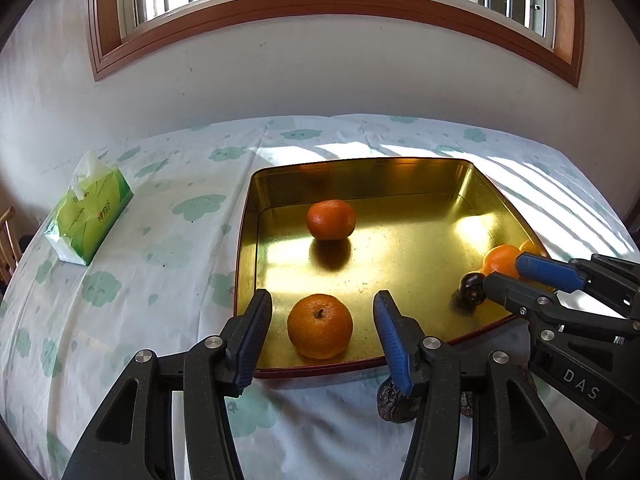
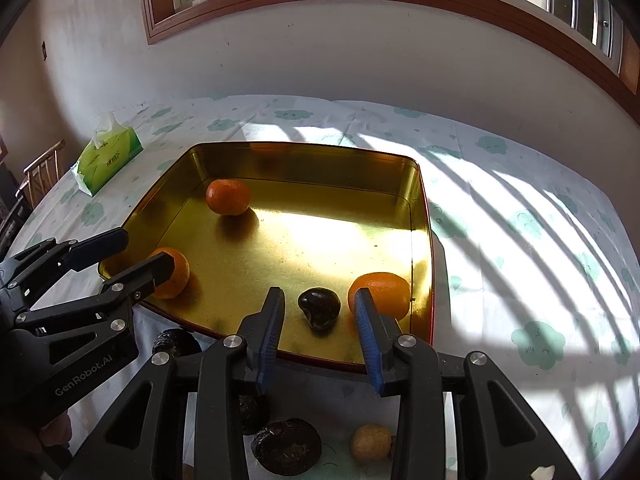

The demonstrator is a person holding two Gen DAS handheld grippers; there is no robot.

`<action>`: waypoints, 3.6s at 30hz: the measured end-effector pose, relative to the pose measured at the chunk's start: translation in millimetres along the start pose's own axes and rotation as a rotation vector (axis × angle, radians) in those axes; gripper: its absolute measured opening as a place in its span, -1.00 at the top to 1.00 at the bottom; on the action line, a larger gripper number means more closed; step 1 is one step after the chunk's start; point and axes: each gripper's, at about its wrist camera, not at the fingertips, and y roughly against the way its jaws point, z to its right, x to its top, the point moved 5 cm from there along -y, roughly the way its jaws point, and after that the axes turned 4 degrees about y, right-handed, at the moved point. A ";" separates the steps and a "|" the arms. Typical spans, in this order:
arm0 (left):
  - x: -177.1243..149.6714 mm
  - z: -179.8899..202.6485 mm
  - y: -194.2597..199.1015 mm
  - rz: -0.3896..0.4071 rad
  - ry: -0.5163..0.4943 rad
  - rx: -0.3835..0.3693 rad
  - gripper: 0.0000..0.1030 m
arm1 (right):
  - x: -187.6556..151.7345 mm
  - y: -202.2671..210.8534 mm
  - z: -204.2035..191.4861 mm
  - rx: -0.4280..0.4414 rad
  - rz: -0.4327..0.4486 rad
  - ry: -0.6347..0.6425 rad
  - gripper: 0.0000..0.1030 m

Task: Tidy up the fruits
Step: 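Open the right tool to drop the plum in the tin while the left tool releases its orange, then withdraw both open tools from the tin, then move the right tool to the two tan round nuts and close on both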

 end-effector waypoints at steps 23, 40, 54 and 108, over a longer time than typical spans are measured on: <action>-51.6 20.3 55.6 -0.001 -0.039 0.000 -0.05 | -44.9 65.6 18.1 -0.045 0.027 -0.046 0.34; -106.1 23.4 65.4 -0.064 -0.027 0.005 -0.05 | -108.7 73.6 37.0 -0.080 -0.041 -0.095 0.34; -123.2 26.4 70.4 -0.080 -0.035 0.012 -0.05 | -128.2 73.2 35.3 -0.077 -0.061 -0.099 0.34; -132.7 59.2 63.1 -0.082 -0.064 -0.080 -0.12 | -105.9 36.2 54.3 -0.133 -0.040 -0.124 0.16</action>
